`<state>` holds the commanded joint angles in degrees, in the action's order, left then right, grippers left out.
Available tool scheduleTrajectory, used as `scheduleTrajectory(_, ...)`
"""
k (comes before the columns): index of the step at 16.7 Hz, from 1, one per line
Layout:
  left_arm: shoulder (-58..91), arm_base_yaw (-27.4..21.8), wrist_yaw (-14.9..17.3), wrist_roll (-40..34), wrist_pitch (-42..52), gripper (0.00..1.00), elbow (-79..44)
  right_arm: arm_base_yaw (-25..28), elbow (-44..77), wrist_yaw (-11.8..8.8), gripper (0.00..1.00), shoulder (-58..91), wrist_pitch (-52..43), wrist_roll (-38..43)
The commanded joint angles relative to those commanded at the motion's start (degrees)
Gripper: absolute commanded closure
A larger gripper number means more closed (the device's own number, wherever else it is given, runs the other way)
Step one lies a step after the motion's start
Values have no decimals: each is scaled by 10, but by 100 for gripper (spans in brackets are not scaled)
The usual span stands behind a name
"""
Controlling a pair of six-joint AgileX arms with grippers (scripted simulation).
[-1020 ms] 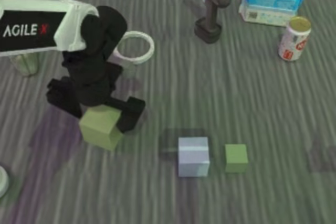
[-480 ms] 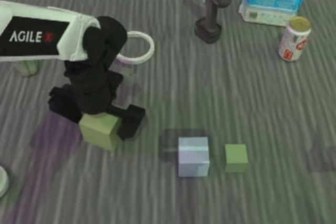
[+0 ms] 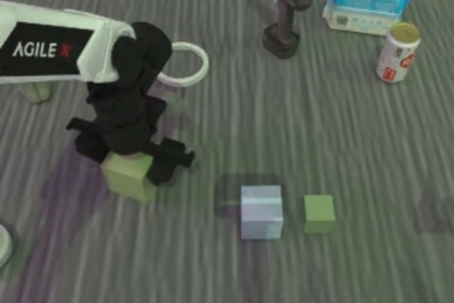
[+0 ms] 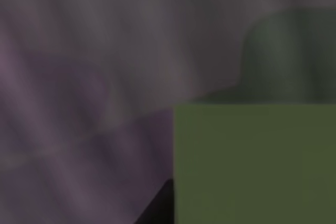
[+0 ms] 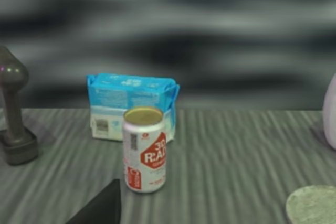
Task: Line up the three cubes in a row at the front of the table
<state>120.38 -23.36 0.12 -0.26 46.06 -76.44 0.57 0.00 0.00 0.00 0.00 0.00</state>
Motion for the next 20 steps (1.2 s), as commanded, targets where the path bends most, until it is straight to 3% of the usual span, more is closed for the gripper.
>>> scheduleTrajectory(3, 0, 0, 0, 0, 0, 98, 0, 0, 0, 0, 0, 0, 0, 0)
scheduleTrajectory(4, 0, 0, 0, 0, 0, 100, 0, 0, 0, 0, 0, 0, 0, 0)
scheduleTrajectory(14, -11, 1, 0, 0, 13, 100, -10, 0, 0, 0, 0, 0, 0, 0)
scheduleTrajectory(20, -57, 10, 0, -2, 132, 100, -78, 0, 0, 0, 0, 0, 0, 0)
